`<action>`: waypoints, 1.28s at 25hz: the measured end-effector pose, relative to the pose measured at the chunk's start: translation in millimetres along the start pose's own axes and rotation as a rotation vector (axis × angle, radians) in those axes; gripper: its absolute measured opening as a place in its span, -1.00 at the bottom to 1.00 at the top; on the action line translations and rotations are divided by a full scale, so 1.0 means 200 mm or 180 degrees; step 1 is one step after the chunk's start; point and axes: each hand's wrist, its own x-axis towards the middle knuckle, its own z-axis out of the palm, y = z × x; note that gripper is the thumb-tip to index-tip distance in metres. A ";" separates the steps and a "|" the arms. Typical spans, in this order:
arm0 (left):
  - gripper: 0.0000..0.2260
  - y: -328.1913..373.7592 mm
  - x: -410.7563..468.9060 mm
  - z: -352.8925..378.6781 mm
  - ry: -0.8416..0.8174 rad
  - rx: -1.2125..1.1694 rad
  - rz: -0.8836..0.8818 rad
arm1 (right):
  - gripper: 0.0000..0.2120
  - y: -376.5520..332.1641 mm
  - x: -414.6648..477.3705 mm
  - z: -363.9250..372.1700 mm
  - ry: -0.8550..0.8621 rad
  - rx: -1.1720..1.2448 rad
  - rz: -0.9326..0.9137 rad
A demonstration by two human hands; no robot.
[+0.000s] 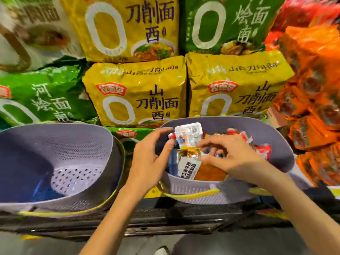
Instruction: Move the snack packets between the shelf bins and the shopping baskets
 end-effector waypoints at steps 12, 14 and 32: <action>-0.67 0.07 0.17 0.02 -0.0200 -0.1567 -0.0501 | -0.84 -0.10 0.26 -0.22 0.0499 0.2276 0.0563; -0.73 0.10 0.20 0.03 -0.0276 -0.2013 -0.0673 | -0.79 -0.14 0.29 -0.21 0.0448 0.2512 0.0391; -0.79 0.06 0.16 -0.09 0.0610 -0.2229 -0.1257 | -0.88 0.05 0.15 -0.27 0.0113 -0.1566 -0.1037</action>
